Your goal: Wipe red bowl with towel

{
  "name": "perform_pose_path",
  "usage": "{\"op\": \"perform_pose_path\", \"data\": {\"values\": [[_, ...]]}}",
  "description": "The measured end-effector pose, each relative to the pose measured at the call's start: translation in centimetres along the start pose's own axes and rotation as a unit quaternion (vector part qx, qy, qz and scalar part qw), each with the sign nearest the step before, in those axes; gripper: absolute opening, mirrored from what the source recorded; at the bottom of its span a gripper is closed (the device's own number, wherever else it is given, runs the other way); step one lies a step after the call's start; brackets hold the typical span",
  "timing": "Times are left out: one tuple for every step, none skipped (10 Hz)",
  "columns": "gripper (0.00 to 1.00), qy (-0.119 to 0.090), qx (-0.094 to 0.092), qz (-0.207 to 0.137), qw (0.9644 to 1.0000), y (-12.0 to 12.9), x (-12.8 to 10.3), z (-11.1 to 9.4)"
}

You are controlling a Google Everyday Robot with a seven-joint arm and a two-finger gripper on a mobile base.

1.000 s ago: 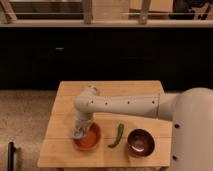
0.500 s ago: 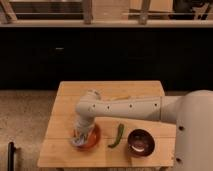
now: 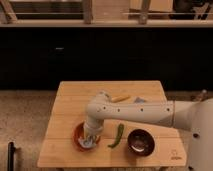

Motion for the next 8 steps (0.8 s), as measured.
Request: {"op": "perform_pose_path", "data": {"values": [[0.00, 0.007, 0.001, 0.008, 0.9999, 0.6, 0.5, -0.4], [0.00, 0.015, 0.003, 0.012, 0.9998, 0.4, 1.1, -0.8], [0.00, 0.023, 0.006, 0.011, 0.9996, -0.1, 1.8, -1.1], [0.00, 0.032, 0.010, 0.012, 0.9994, -0.4, 2.5, -1.4], [0.00, 0.041, 0.019, 0.008, 0.9990, -1.1, 3.1, -1.6], [0.00, 0.042, 0.025, 0.002, 0.9988, -1.7, 3.5, -1.5], [0.00, 0.039, 0.030, -0.006, 0.9988, -2.4, 3.6, -1.3], [0.00, 0.030, 0.037, -0.018, 0.9987, -3.3, 3.6, -0.7]]}}
